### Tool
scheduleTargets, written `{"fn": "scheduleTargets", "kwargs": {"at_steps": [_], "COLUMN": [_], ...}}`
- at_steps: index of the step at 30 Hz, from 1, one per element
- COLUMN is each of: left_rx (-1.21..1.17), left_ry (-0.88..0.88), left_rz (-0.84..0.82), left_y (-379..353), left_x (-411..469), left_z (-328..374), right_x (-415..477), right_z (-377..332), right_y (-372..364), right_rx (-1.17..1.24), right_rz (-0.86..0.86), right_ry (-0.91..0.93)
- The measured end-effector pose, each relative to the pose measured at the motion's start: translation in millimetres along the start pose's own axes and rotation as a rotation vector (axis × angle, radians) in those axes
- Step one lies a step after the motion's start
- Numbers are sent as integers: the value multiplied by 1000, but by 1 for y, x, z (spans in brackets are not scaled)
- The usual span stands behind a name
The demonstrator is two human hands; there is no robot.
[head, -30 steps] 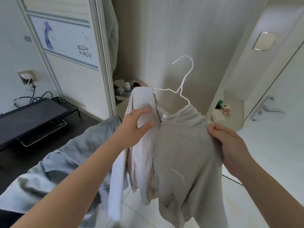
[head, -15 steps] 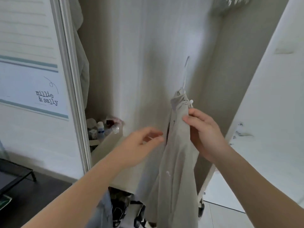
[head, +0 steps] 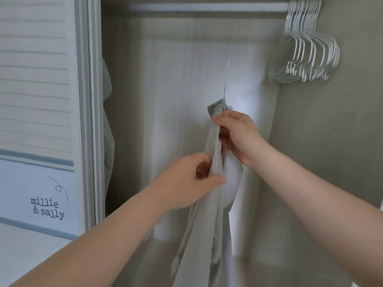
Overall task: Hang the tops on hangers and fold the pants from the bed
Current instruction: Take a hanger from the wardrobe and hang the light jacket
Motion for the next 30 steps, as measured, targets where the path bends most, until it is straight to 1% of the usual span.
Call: {"fn": "scheduleTargets", "kwargs": {"at_steps": [6, 11, 16, 19, 23, 27, 30], "left_rx": [246, 481, 609, 695, 757, 779, 791], "left_ry": [6, 83, 131, 156, 189, 216, 236], "left_rz": [138, 271, 382, 421, 435, 432, 408], "left_y": [61, 109, 147, 164, 182, 189, 186], "left_x": [59, 107, 147, 164, 176, 180, 179], "left_z": [-10, -13, -19, -22, -24, -30, -36], "right_x": [97, 169, 228, 258, 287, 299, 298], "right_z": [-42, -82, -114, -123, -121, -105, -89], "right_y": [6, 18, 30, 37, 41, 51, 54], "right_rx": [-75, -92, -115, -133, -141, -117, -110], "right_rz": [-46, -36, -43, -32, -13, 5, -37], "right_ry": [125, 228, 295, 299, 256, 173, 125]}}
Point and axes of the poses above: each hand's wrist, its own x-axis towards the middle knuckle, its own y-axis out of the back of the hand, z = x × y, the point moved 3 cm from there along x, towards the middle knuckle, and after that the axes turned 15 degrees about -z, right-handed, at the moved point
